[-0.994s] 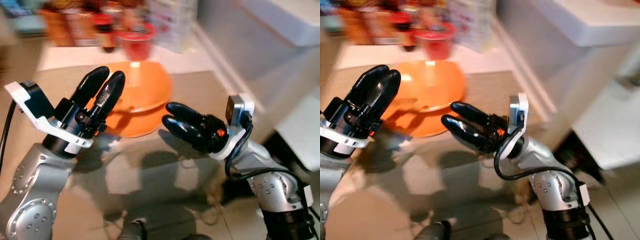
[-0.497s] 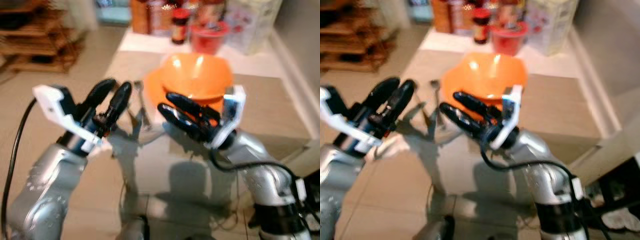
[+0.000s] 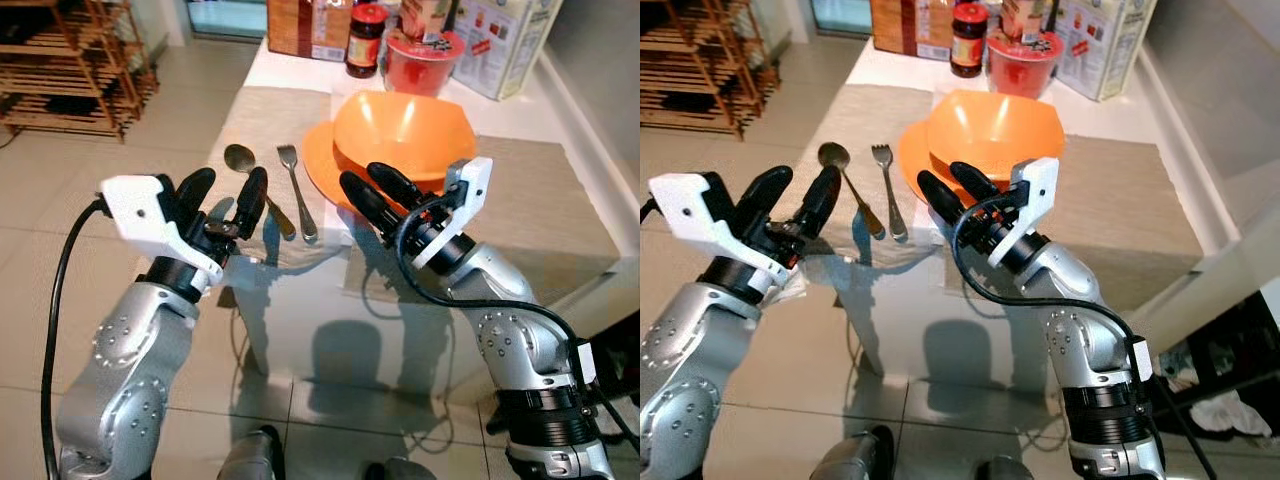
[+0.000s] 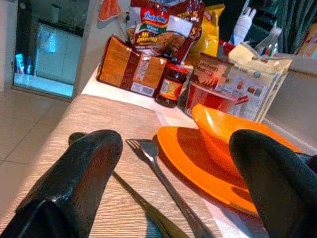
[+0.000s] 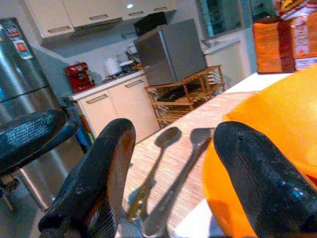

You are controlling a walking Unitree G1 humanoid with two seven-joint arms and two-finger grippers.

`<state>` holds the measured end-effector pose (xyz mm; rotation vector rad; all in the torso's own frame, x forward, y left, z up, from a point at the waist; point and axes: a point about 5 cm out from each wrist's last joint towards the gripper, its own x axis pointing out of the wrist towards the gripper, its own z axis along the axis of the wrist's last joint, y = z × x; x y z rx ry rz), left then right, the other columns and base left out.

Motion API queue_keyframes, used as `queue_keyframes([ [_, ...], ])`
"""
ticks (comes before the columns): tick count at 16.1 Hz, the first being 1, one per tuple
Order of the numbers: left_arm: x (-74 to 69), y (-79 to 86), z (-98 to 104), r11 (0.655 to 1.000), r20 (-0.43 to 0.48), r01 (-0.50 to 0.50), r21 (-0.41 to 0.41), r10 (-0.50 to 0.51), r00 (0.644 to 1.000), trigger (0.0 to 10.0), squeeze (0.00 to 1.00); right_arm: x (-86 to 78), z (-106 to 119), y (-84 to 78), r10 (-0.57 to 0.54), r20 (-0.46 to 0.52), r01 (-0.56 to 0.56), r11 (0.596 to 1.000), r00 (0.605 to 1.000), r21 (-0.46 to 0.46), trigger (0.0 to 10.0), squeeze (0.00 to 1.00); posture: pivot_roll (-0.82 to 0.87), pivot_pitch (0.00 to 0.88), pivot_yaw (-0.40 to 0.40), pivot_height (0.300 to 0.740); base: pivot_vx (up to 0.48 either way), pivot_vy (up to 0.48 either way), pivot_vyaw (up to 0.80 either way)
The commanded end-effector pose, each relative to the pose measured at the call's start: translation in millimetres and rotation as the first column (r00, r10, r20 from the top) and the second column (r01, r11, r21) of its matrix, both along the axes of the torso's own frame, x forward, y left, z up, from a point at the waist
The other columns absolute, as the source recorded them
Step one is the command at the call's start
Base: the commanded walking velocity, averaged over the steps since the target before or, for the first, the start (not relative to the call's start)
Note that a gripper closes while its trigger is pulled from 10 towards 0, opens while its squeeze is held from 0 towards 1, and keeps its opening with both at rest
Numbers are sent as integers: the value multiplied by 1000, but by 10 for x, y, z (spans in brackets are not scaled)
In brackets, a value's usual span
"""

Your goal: Setting the table

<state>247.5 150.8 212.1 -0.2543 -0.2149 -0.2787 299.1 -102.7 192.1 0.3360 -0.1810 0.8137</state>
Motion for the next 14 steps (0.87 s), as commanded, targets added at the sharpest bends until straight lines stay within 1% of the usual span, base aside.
queue_keyframes([
  [1,22,-40,11,1000,-8,-13,22,13,1000,10000,1000,-11,-35,17,-7,-6,7,1000,1000,-12,10000,0,-40,152,-14,740,0,0,0],
  [3,68,-85,-14,998,-26,-37,58,39,999,10000,1000,-40,-47,36,6,-9,-6,1000,1000,-8,10000,0,-40,156,-11,740,0,0,0],
  [5,100,-96,-32,995,-38,-63,79,67,997,10000,1000,-44,-46,32,2,-7,-2,1000,1000,-9,10000,0,-44,160,-9,740,0,0,0],
  [6,138,-116,-53,993,-66,-75,95,82,995,10000,1000,-26,-44,4,-21,-8,20,1000,1000,-13,10000,0,-43,161,-8,740,0,0,0],
  [8,200,-212,-137,990,-154,-38,139,59,986,10000,1000,8,-34,-36,-59,-7,59,998,998,-16,10000,0,-39,165,-8,740,0,0,0],
  [9,228,-266,-168,984,-180,-21,179,53,982,10000,1000,21,-28,-48,-70,-6,70,997,997,-16,10000,0,-39,166,-8,740,0,0,0],
  [10,259,-283,-169,979,-181,-43,200,80,980,10000,1000,34,-23,-60,-88,0,88,996,996,-25,10000,0,-39,166,-7,740,0,0,0],
  [11,300,-300,-145,980,-187,-61,188,97,978,10000,1000,44,-19,-72,-97,-2,96,995,995,-24,10000,0,-40,168,-6,740,0,0,0],
  [12,369,-301,-75,977,-180,-92,191,128,975,10000,0,53,-11,-88,-107,-4,107,994,994,-22,10000,0,-41,170,-5,740,0,0,0],
  [14,439,-273,0,966,-173,-135,220,175,969,10000,0,55,-6,-92,-115,-3,114,993,993,-26,10000,0,-45,169,-2,740,0,0,0],
])
